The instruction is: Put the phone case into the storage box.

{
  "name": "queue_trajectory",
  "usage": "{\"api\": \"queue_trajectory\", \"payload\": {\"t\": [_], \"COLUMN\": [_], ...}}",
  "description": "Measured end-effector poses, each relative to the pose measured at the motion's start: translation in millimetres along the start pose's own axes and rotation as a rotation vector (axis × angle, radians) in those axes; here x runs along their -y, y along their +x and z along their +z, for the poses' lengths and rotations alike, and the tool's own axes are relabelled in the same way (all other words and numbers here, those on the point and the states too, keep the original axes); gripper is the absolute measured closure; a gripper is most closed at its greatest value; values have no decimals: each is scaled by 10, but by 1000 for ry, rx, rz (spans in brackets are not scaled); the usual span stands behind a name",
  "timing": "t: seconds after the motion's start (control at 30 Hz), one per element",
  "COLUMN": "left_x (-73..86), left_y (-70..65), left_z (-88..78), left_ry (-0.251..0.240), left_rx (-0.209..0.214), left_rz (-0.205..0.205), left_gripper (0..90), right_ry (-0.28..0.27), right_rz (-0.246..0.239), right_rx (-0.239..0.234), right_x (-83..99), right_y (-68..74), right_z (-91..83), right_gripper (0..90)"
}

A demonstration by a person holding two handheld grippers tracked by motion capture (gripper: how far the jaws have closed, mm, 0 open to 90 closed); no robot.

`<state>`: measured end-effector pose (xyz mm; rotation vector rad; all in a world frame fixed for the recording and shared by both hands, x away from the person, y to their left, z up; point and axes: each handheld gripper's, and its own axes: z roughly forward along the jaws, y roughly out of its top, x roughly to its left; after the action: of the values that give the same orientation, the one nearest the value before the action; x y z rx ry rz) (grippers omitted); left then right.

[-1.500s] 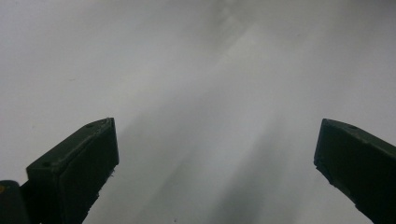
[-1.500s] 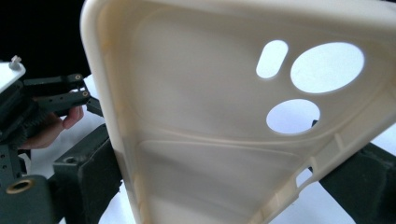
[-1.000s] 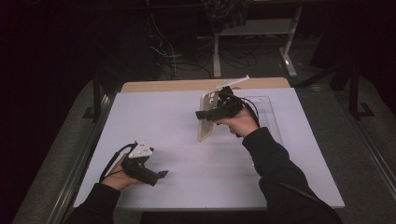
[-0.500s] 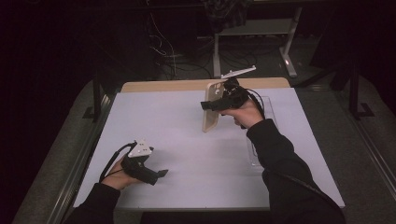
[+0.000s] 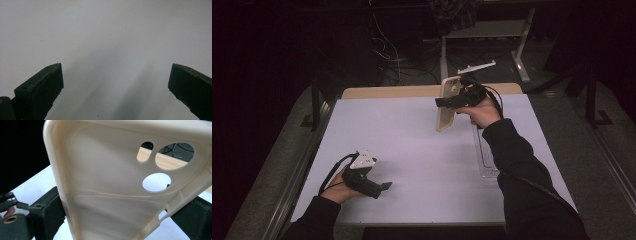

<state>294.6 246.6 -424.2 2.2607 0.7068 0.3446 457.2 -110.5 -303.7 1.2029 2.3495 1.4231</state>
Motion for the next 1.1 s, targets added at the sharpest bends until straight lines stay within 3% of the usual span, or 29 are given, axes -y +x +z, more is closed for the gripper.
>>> {"api": "queue_trajectory", "payload": {"t": [0.53,1.1], "left_x": [1,1], "left_y": [6,13], "left_z": [-3,-9], "left_ry": [-11,-8], "left_rx": [2,4], "left_rz": [-13,-14], "left_gripper": [0,0], "right_ry": [-10,-13], "right_rz": [38,77], "right_rx": [59,171], "right_x": [-103,-181], "right_y": [-225,-525], "right_z": [-126,-235], "right_gripper": [69,70]}}
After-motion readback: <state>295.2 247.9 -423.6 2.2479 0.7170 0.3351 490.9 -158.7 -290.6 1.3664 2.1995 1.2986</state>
